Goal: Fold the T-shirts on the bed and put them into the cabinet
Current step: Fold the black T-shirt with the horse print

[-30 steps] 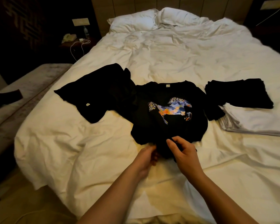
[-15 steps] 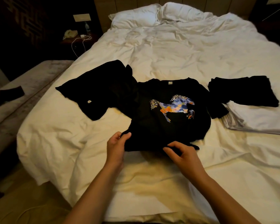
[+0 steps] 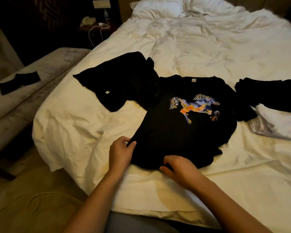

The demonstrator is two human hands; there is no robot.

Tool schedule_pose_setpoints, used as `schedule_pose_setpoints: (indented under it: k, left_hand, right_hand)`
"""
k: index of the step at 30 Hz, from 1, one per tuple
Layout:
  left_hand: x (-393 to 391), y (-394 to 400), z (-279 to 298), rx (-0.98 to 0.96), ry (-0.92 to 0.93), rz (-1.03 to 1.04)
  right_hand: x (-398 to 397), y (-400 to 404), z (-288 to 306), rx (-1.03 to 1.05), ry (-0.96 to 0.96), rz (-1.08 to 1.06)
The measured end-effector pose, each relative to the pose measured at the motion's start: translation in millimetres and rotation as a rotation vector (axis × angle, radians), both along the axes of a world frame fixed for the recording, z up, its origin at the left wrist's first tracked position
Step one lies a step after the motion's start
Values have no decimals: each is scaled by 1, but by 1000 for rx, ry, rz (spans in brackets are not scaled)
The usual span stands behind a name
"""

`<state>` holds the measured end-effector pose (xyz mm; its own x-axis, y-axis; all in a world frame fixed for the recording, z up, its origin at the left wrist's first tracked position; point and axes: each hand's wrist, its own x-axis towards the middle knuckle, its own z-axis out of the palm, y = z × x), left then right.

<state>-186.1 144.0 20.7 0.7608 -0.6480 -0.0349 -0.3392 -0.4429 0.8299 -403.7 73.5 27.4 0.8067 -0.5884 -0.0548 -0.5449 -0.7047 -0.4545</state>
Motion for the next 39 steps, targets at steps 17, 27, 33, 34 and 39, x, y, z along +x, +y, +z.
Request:
schedule_pose_setpoints:
  k: [17,27,33,34,39]
  left_hand:
    - [-93,-16,-42,-279,-678,-794]
    - [-164,-57,-49,-152,-679,-877]
    - [-156,-51,-57,-167,-624,-701]
    - [-155,-50,-55,-168,-627,-696]
    - [-173,-56,-47,-256,-706,-895]
  right_hand:
    - [-107,-48,-17,85,-461,-749]
    - [-120,-82,-43,559,-468,-920]
    - [-136,-70,-25,685,-831,-1044]
    - [-143,-64,-21,665,-926,-1067]
    - [-186,-31,-29,515,-1032,-1140]
